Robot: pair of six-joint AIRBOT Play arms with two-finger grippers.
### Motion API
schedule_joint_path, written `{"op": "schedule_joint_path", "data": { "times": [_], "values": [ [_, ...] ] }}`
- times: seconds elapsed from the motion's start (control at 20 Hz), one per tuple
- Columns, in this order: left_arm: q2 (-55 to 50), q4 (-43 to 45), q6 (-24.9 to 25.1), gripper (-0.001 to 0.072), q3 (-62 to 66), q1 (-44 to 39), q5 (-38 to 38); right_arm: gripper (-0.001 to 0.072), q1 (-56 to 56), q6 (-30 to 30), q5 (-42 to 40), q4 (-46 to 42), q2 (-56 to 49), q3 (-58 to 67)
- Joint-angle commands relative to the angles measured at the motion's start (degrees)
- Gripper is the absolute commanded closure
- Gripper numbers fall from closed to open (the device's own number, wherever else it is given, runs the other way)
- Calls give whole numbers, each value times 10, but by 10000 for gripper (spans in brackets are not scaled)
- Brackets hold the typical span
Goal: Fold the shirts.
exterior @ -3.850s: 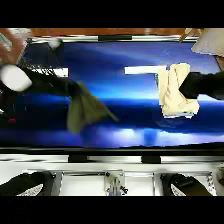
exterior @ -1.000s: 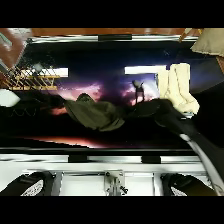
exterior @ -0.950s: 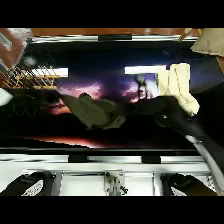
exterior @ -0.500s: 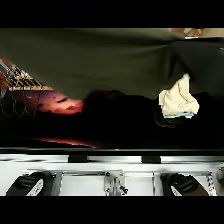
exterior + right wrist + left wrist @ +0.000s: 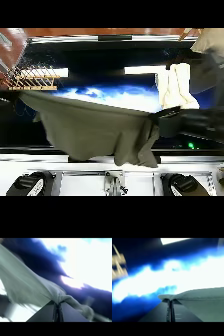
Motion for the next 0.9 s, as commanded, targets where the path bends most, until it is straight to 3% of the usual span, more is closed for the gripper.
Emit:
{"op": "schedule_joint_path", "data": {
  "times": [0.0, 0.15, 0.25, 0.4, 0.45, 0.5, 0.55, 0.6, 0.75, 0.85],
  "values": [
    [-8, 5, -5, 672, -137, 1, 26, 651, 0, 23, 67, -40, -50, -127],
    [-59, -10, -61, 672, -183, 1, 120, 651, 0, 71, 228, -20, -130, -156],
    [-116, -65, -67, 671, -184, -1, 154, 651, 0, 88, 331, 28, -181, -156],
    [-219, -122, -67, 669, -183, -9, 160, 651, 0, 88, 389, 87, -245, -156],
    [-247, -128, -68, 607, -183, -9, 156, 611, 0, 87, 386, 90, -257, -156],
    [-269, -128, -67, 401, -180, -5, 142, 391, -3, 87, 378, 92, -261, -156],
    [-286, -126, -67, 104, -173, 1, 117, 131, -7, 76, 358, 93, -256, -155],
    [-295, -121, -65, -13, -162, 13, 84, 124, -15, 51, 322, 86, -246, -150],
    [-295, -65, -43, -13, -130, 64, -31, 125, -59, 27, 140, -35, -199, -144],
    [-292, -49, -43, -13, -142, 103, -69, 125, -90, 27, 28, -129, -174, -150]
  ]
}}
